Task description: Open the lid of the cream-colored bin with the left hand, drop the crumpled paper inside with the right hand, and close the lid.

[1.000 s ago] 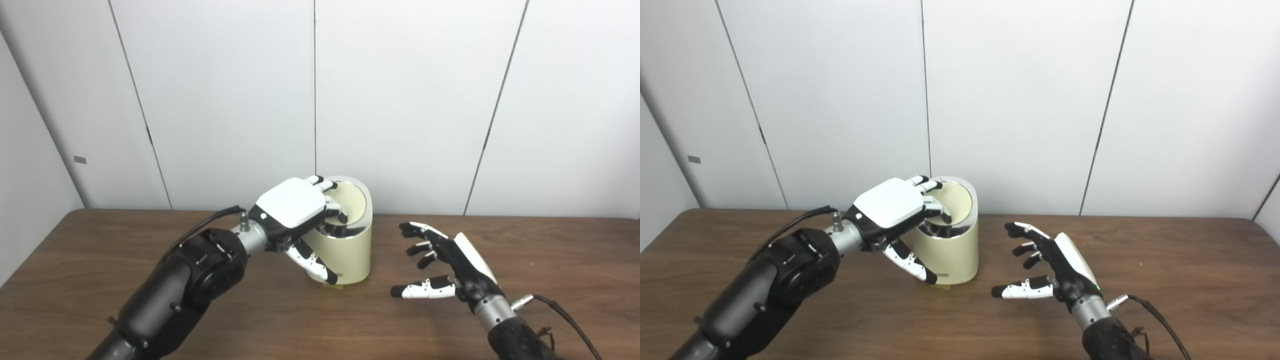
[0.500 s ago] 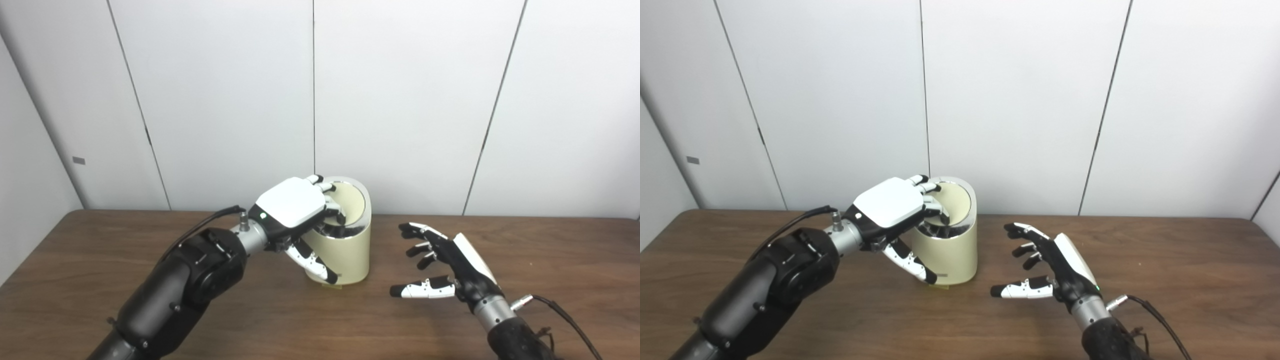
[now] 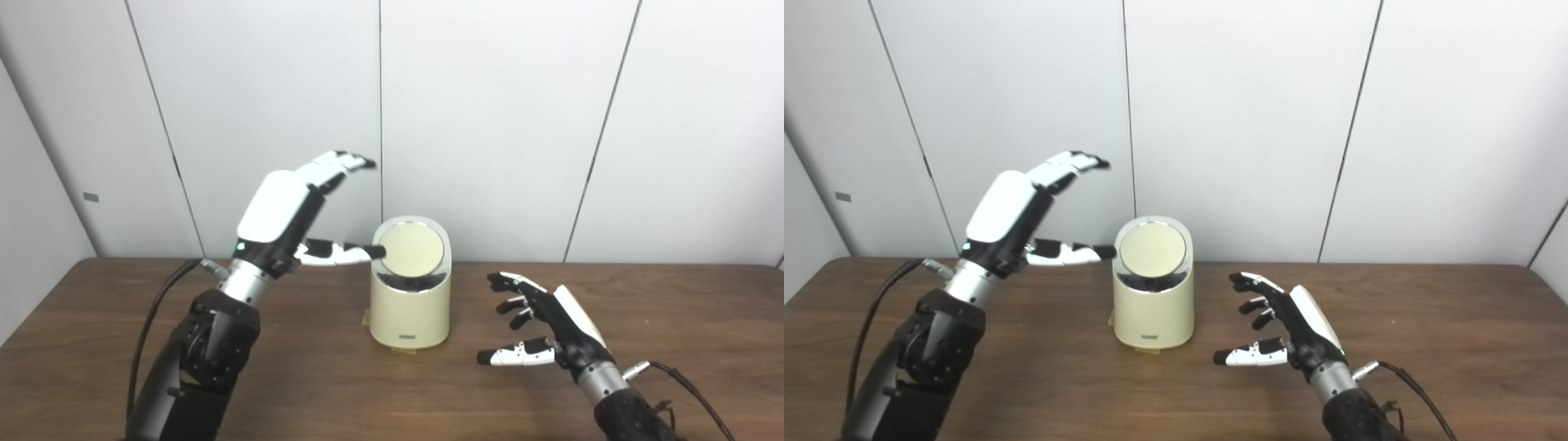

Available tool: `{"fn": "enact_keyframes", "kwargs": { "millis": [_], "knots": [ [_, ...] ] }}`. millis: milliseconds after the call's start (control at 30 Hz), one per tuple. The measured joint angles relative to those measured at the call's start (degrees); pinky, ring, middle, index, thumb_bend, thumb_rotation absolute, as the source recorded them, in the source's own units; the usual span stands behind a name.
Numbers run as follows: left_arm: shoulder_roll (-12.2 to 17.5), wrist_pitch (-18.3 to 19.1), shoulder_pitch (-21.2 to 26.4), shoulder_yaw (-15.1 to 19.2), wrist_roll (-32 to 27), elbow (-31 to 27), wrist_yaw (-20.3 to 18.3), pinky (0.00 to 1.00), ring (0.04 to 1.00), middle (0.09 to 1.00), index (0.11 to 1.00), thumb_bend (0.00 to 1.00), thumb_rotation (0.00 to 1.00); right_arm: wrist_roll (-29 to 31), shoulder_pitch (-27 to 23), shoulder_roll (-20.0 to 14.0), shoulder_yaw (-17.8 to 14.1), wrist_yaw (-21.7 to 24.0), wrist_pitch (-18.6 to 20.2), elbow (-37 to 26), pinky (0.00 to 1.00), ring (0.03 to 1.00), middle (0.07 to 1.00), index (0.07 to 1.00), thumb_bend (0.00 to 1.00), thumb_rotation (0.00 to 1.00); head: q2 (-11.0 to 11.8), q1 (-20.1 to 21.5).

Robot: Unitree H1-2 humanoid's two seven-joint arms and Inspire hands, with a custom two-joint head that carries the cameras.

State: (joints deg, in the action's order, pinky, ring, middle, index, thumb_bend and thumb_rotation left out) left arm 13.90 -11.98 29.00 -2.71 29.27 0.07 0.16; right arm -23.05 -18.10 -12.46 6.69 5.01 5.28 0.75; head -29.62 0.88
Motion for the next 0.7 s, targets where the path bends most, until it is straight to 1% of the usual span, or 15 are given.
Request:
{"fn": "enact_keyframes", "kwargs": {
  "millis": [67, 100, 200, 233, 300, 500, 633, 700],
  "knots": [
    [-1.7, 1.3, -3.1, 1.0, -4.7, 0.3, -0.4, 0.72, 0.87, 0.89, 0.907, 0.82, 0.35, 0.1, 0.1, 0.0, -0.2, -0.2, 0.0, 0.0, 0.54, 0.682, 0.801, 0.818, 0.84, 0.18, -0.2, -0.1],
    [-2.6, 1.9, -4.6, 1.5, -7.1, 1.0, -0.6, 0.71, 0.868, 0.887, 0.914, 0.84, 0.35, 0.2, 0.1, 0.0, -0.4, -0.2, 0.0, 0.0, 0.55, 0.683, 0.802, 0.817, 0.84, 0.17, -0.2, -0.1],
    [-5.0, 4.4, -8.5, 3.1, -13.6, 2.8, -1.2, 0.72, 0.864, 0.886, 0.952, 0.86, 0.39, 0.6, 0.5, 0.0, -0.6, -0.2, 0.0, 0.0, 0.55, 0.67, 0.794, 0.815, 0.86, 0.19, -0.3, -0.2],
    [-5.3, 4.7, -9.5, 3.2, -15.0, 3.0, -1.3, 0.72, 0.848, 0.88, 0.963, 0.86, 0.41, 0.9, 0.7, 0.0, -0.6, -0.2, 0.0, 0.0, 0.54, 0.667, 0.792, 0.815, 0.86, 0.21, -0.3, -0.2],
    [-5.8, 5.6, -10.7, 3.3, -17.4, 3.3, -1.4, 0.74, 0.828, 0.872, 0.962, 0.86, 0.43, 1.5, 0.9, 0.0, -0.6, -0.2, 0.0, 0.3, 0.54, 0.664, 0.792, 0.817, 0.86, 0.22, -0.3, -0.3],
    [-6.1, 6.1, -12.5, 3.4, -21.2, 5.0, -2.2, 0.72, 0.783, 0.839, 0.94, 0.85, 0.41, 3.0, 1.2, 0.9, -1.3, -0.5, 0.0, 0.8, 0.58, 0.688, 0.812, 0.819, 0.86, 0.21, -0.4, -0.1],
    [-6.6, 6.0, -13.9, 3.4, -22.7, 6.5, -2.3, 0.64, 0.747, 0.803, 0.894, 0.86, 0.4, 3.9, 1.7, 2.1, -1.7, -1.9, -0.5, 1.6, 0.57, 0.68, 0.816, 0.819, 0.85, 0.22, -0.2, -0.1],
    [-6.8, 5.9, -14.5, 3.4, -23.1, 7.1, -2.3, 0.63, 0.73, 0.786, 0.879, 0.86, 0.38, 4.2, 2.1, 2.7, -1.7, -2.5, -0.7, 1.9, 0.56, 0.687, 0.823, 0.824, 0.84, 0.21, -0.2, -0.3]
  ]
}}
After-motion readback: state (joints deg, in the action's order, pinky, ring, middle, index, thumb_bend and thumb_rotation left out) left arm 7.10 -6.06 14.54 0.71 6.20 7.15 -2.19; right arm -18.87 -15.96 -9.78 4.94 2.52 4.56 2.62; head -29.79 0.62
